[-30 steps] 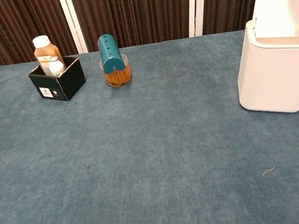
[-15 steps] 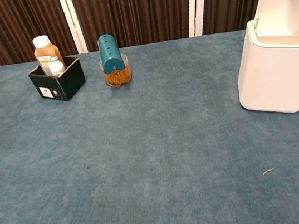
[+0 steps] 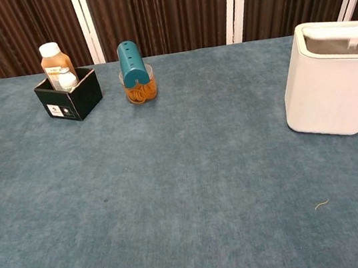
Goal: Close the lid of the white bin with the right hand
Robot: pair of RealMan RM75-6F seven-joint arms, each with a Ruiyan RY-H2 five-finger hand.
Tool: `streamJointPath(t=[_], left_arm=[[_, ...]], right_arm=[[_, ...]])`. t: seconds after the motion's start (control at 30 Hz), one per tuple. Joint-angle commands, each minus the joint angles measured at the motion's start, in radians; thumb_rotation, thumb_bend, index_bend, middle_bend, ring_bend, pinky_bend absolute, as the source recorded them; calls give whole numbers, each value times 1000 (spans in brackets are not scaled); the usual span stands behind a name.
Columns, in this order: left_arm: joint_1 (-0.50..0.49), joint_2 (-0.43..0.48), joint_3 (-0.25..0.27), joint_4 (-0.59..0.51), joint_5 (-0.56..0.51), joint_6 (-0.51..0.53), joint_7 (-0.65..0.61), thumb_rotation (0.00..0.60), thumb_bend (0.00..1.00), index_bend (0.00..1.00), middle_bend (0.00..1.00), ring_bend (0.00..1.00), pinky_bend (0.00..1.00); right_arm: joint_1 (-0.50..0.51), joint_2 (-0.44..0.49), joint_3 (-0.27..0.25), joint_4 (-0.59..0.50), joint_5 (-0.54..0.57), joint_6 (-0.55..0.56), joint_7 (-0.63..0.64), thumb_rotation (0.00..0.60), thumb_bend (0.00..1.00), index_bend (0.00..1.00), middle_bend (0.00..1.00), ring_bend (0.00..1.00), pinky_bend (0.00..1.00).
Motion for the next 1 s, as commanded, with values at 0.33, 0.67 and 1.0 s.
streamJointPath(t=[0.33, 0.67, 1.0], left_arm=[[0, 7, 0, -2, 1, 6, -8, 600, 458, 0, 28, 0, 0], [6, 6, 0, 3, 19, 36, -20, 600, 461, 0, 0, 0, 0], [11, 1, 4, 16, 42, 62, -36, 600, 458, 0, 0, 0, 0]], right_arm=[[-10, -85, -70, 68, -62, 31, 1, 600, 760, 352, 1000, 1000, 1000], [-252, -102, -210, 135, -657, 341, 335, 600, 598, 0, 456, 399, 452], [-457, -206, -345, 472, -894, 447, 566, 600, 389, 0, 0, 0, 0]])
